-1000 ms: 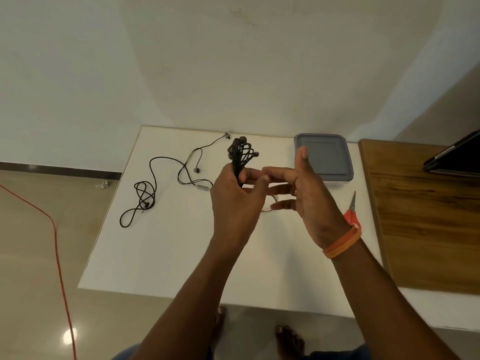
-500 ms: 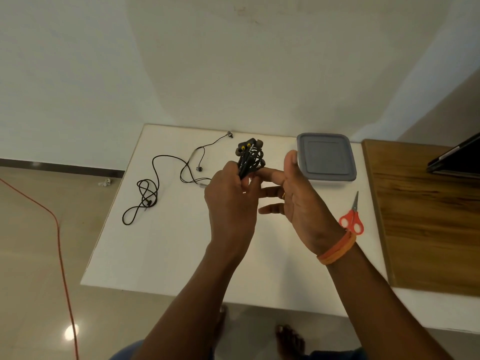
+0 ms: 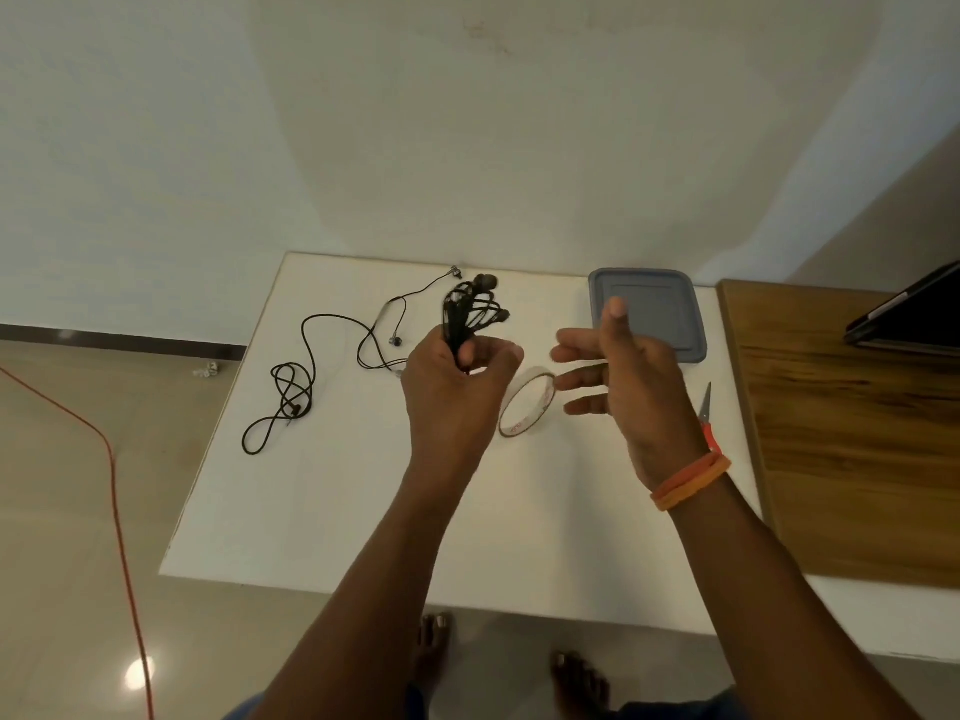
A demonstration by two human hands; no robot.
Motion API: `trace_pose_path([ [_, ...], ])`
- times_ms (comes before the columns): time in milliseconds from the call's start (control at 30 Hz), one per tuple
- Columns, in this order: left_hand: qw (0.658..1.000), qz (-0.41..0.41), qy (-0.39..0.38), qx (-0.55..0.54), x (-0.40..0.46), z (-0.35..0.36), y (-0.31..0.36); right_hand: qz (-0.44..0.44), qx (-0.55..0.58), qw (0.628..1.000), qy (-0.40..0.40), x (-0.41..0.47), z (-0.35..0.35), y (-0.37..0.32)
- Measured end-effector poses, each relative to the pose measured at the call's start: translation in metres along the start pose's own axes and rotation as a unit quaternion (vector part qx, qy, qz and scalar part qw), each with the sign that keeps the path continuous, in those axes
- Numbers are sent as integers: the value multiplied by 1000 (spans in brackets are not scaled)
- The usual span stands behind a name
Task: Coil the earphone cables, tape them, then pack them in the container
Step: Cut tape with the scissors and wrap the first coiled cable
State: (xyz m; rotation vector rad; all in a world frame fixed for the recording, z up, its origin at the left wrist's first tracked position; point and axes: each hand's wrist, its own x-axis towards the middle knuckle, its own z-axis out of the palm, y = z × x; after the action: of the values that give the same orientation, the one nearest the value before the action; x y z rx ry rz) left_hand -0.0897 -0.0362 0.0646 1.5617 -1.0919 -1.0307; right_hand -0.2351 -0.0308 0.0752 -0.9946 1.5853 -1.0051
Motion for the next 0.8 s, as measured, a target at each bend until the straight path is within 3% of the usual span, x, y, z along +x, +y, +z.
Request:
trace_pose_path([
  [67,995,-45,-35,-76,3,-4,0,-36,-89,995,29,4,-8,10],
  [133,989,-62,-78,-109,5,-5,1,-94,-267,959,-31,4,-12,22],
  [200,984,-65,-116,-118,4,-5,2,-117,-354,922,-108,2,-6,34],
  [267,980,-54,-151,-117,3,-6,4,-120,-357,919,-119,0,3,38],
  [400,976,-32,-179,-116,4,-8,7,-162,-398,902,-43,5,4,36],
  [600,984,-37,-146,-100,7,-9,3,-136,-429,893,-29,2,0,32],
  [800,979,-122,-82,-140,12,-9,-6,-117,-447,887,7,1,2,29],
])
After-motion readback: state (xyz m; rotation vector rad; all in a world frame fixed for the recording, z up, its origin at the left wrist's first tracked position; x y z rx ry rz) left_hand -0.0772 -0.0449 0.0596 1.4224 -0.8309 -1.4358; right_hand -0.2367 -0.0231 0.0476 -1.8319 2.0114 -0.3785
